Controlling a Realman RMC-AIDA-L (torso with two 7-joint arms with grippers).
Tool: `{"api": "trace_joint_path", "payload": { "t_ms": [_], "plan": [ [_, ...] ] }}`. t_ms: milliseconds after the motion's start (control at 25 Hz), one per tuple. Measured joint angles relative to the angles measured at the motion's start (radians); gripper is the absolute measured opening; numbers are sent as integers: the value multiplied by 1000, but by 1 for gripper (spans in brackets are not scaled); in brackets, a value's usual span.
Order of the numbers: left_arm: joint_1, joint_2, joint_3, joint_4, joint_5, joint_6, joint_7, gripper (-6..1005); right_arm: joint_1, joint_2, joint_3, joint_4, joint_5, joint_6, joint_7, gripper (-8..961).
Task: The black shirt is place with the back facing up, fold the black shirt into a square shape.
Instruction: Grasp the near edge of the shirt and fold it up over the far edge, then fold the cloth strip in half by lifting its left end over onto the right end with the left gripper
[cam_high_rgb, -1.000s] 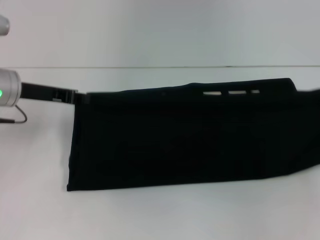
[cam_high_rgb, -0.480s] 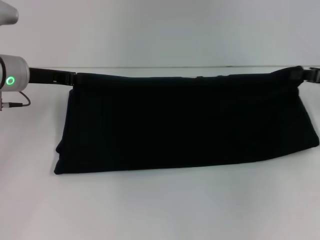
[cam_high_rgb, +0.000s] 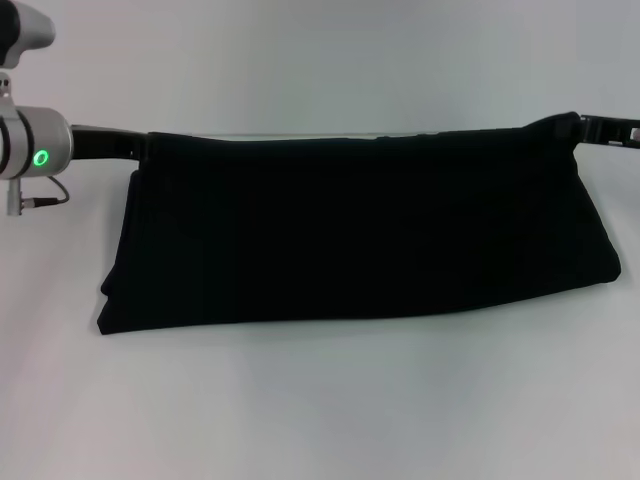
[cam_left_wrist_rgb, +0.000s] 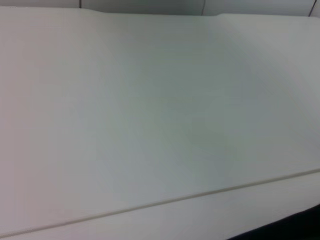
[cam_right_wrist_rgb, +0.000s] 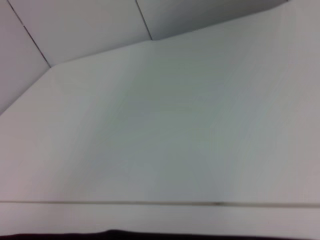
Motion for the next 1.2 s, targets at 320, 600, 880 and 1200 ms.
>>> {"api": "trace_joint_path", "payload": {
  "t_ms": [320, 600, 880, 1200],
  "plan": [
    [-12, -4, 0, -1, -1, -31, -2, -2, 40, 4, -11, 3, 0, 44, -3, 82],
    [-12, -31, 1, -20, -2, -92, 4, -1, 51, 19, -29, 20, -1, 90, 15, 84],
    [-11, -60, 1, -52, -1, -220, -1, 126, 36, 29, -62, 5, -1, 152, 29, 235],
    [8, -54, -7, -57, -27, -250, -31, 427, 10, -29, -69, -20, -1, 73, 103, 433]
  ]
}}
